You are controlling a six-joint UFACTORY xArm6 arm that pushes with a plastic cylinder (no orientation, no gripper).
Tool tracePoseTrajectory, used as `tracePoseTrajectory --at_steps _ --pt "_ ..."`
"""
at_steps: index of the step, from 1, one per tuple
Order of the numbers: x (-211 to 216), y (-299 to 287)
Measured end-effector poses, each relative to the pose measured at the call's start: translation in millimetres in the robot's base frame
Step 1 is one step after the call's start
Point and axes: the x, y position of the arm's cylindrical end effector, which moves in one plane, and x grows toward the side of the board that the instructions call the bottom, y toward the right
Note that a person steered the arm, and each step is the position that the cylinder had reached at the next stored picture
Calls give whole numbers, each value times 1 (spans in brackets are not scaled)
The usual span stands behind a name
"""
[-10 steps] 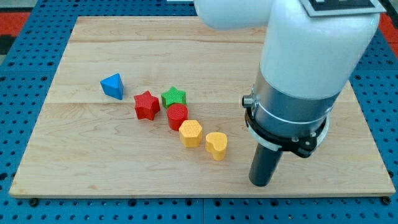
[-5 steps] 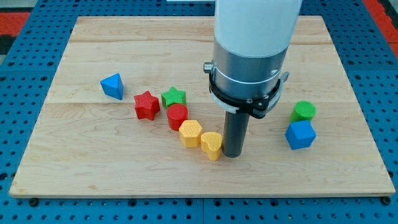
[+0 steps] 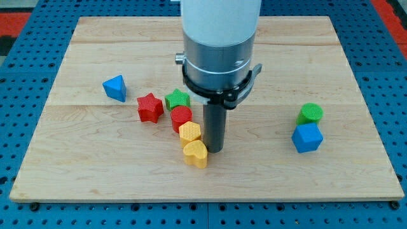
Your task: Move the yellow heart to the bottom of the red star
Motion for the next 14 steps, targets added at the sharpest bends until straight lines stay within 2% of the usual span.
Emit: tracePoseTrajectory --at_steps 3,5,10,14 --pt "69 -13" --pt "41 -54" --pt "45 -150" --pt "33 -183"
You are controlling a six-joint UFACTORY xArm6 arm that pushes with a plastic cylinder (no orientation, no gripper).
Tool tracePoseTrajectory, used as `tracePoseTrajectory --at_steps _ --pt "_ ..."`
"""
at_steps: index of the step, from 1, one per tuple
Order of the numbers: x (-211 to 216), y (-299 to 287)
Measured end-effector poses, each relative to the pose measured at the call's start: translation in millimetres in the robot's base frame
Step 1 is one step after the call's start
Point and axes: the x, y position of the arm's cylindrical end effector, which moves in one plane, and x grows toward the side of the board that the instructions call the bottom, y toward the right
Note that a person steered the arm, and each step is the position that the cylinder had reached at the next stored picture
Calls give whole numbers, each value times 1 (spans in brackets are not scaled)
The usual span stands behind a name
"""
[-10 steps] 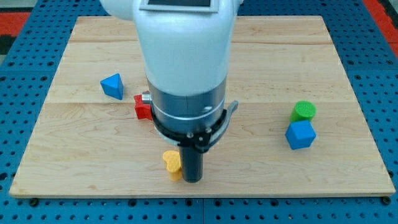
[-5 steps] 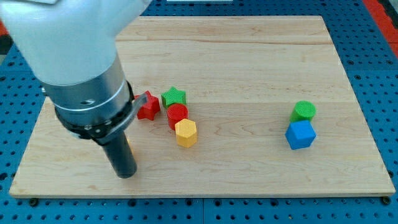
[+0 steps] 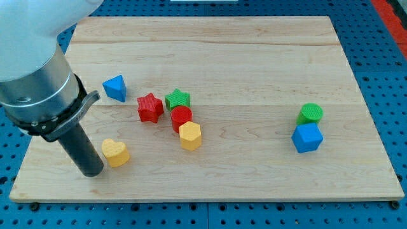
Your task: Move the yellow heart to the bottom of the red star
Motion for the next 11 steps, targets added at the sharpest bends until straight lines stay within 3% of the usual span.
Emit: tracePoseTrajectory --at_steps 3,6,11 --pt "-26 27" --pt "-45 6" --pt "-48 31"
